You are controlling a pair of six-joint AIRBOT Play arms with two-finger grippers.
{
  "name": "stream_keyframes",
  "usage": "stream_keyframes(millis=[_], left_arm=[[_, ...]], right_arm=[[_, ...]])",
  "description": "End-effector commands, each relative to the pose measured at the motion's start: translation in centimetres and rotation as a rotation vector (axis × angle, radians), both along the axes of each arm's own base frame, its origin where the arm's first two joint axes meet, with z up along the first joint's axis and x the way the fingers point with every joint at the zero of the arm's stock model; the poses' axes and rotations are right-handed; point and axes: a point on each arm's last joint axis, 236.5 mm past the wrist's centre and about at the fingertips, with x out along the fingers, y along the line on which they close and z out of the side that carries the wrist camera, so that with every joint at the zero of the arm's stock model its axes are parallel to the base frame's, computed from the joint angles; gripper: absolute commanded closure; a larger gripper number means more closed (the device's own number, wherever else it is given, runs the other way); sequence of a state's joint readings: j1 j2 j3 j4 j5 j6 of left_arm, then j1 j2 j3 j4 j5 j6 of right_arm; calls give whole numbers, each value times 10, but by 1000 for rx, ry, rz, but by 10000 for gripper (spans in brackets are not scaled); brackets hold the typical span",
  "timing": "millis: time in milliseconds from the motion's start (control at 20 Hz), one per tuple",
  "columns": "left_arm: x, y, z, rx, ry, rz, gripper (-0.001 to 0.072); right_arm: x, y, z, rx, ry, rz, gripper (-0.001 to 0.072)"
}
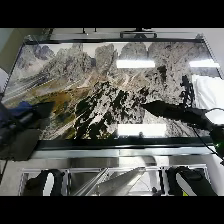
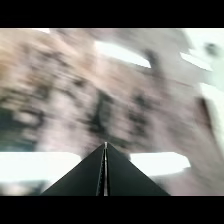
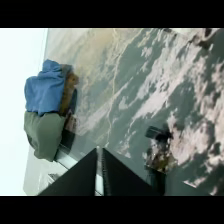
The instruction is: Fold the shirts.
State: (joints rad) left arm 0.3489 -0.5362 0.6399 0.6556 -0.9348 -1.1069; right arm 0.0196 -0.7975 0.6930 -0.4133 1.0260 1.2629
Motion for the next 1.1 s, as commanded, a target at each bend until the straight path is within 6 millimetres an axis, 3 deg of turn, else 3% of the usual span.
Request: stream_keyframes(millis=[0,100,150,200,250,300,350,400,450,600,750,900,1050], left_arm=[[-13,167,32,526,-3,415,691],[-40,254,87,690,-88,714,692],[-53,287,105,724,-124,836,691],[-65,321,112,750,-137,941,691],[-73,350,107,758,-123,1014,691],[-75,372,88,743,-75,1043,688],[-74,389,59,707,1,1042,550],[-71,400,28,669,74,1025,238],[-64,410,-4,630,139,1005,-3],[-37,414,-93,489,343,868,-5],[-4,393,-165,376,513,678,-5],[10,385,-208,397,644,528,-5],[6,378,-237,432,787,386,-5]], right_arm=[[3,1,-7,-10,0,16,395],[4,1,-10,-19,-5,24,386],[4,1,-11,-22,-9,28,386],[4,1,-11,-24,-10,28,386],[4,1,-11,-25,-11,28,385],[5,1,-12,-30,-19,29,385],[7,0,-13,-30,-15,25,385],[7,0,-15,-30,-10,24,385],[8,0,-17,-31,-4,23,385],[11,0,-24,-31,20,22,385],[14,0,-34,-31,53,23,385],[16,0,-42,-31,76,24,385],[17,0,-44,-31,82,23,385]])
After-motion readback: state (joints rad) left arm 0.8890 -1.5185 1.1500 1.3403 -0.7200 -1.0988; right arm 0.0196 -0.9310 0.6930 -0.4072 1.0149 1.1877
